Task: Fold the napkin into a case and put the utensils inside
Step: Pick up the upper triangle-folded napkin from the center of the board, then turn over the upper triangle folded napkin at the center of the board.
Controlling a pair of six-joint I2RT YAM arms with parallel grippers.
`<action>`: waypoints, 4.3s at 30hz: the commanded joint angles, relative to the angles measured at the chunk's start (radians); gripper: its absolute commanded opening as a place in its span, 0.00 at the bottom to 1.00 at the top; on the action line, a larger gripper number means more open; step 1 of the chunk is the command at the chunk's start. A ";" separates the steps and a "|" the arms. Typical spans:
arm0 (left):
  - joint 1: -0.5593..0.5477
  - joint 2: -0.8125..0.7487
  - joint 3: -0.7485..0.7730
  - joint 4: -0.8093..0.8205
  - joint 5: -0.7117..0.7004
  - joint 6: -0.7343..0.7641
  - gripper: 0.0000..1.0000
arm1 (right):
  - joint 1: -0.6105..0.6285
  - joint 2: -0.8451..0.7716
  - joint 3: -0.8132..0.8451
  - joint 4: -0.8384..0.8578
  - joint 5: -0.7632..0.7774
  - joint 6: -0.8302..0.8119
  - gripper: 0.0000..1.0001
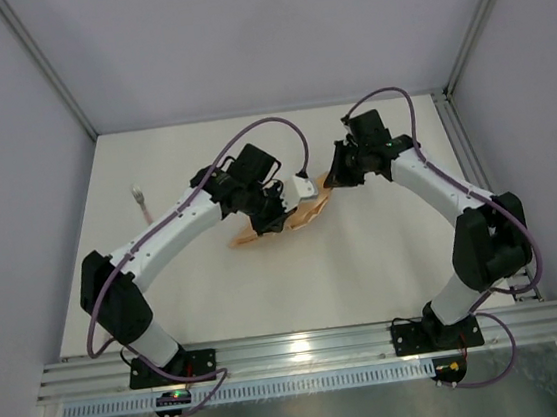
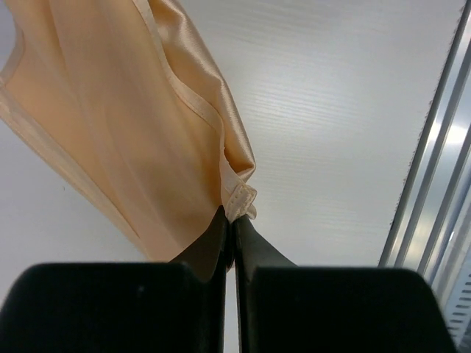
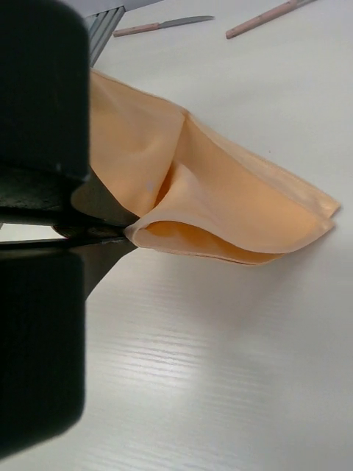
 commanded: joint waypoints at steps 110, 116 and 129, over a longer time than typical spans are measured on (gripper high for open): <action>0.157 -0.005 0.012 0.529 0.241 -0.526 0.00 | -0.073 0.135 0.776 -0.386 0.170 -0.164 0.03; 0.160 -0.111 -0.001 0.502 0.295 -0.423 0.00 | -0.075 0.089 0.782 -0.422 0.182 -0.173 0.03; 0.134 -0.155 -0.059 0.518 0.316 -0.576 0.00 | -0.073 -0.045 0.627 -0.445 0.117 -0.184 0.03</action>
